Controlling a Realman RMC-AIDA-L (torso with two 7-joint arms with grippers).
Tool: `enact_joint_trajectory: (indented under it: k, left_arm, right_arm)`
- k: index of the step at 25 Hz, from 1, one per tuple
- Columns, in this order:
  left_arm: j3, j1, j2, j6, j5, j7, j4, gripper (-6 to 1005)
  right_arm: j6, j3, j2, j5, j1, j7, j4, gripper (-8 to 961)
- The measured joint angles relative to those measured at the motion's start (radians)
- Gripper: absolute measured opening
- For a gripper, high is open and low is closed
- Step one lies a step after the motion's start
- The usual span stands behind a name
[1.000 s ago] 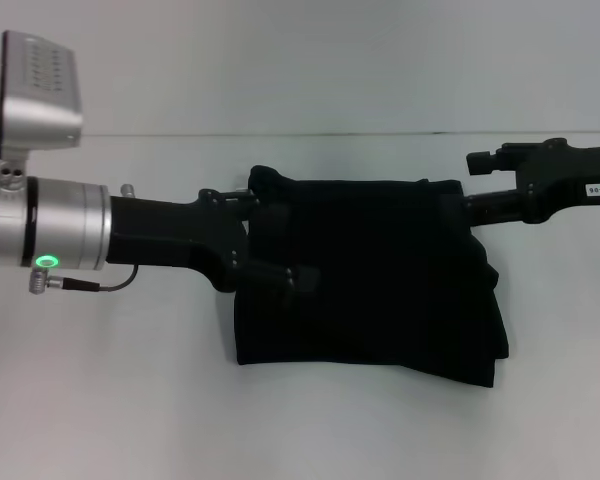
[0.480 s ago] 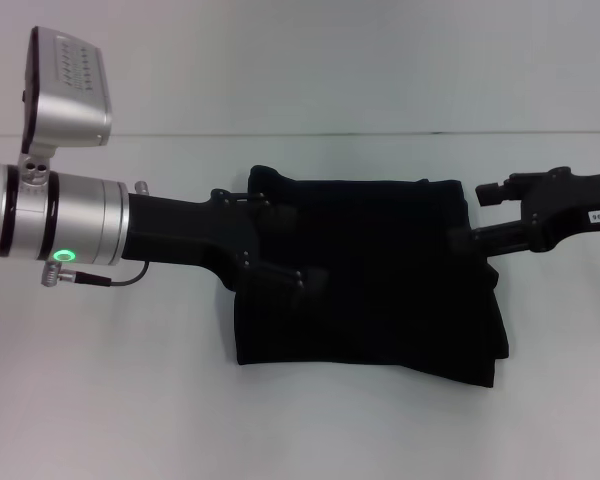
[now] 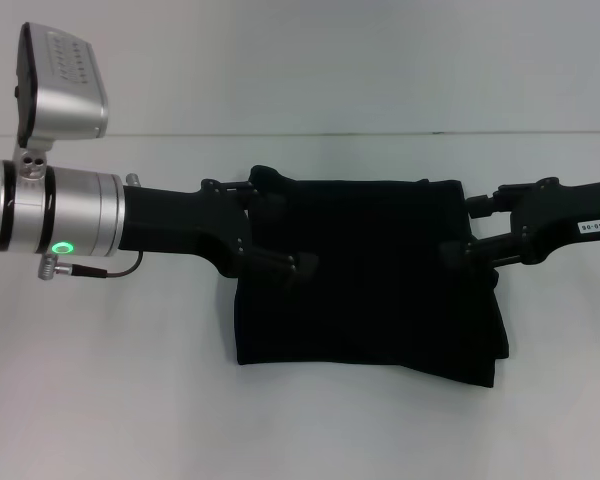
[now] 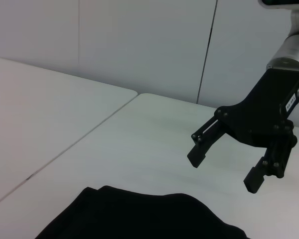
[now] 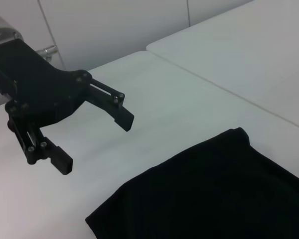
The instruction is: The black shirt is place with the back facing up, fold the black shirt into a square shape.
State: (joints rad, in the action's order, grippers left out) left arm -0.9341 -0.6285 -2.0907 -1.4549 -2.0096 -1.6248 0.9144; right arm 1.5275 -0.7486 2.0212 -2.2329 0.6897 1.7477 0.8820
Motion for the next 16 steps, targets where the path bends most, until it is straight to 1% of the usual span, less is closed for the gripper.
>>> enact_joint_trajectory:
  k: [5, 16]
  left_arm:
    - [0.000, -0.002, 0.004, 0.000, 0.000, -0.003, 0.000, 969]
    - [0.002, 0.003, 0.005, -0.001, -0.001, 0.000, 0.001, 969]
  right_arm:
    - [0.000, 0.000, 0.002, -0.001, -0.002, -0.001, -0.003, 918]
    - [-0.005, 0.000, 0.002, 0.000, -0.006, -0.004, -0.002, 916]
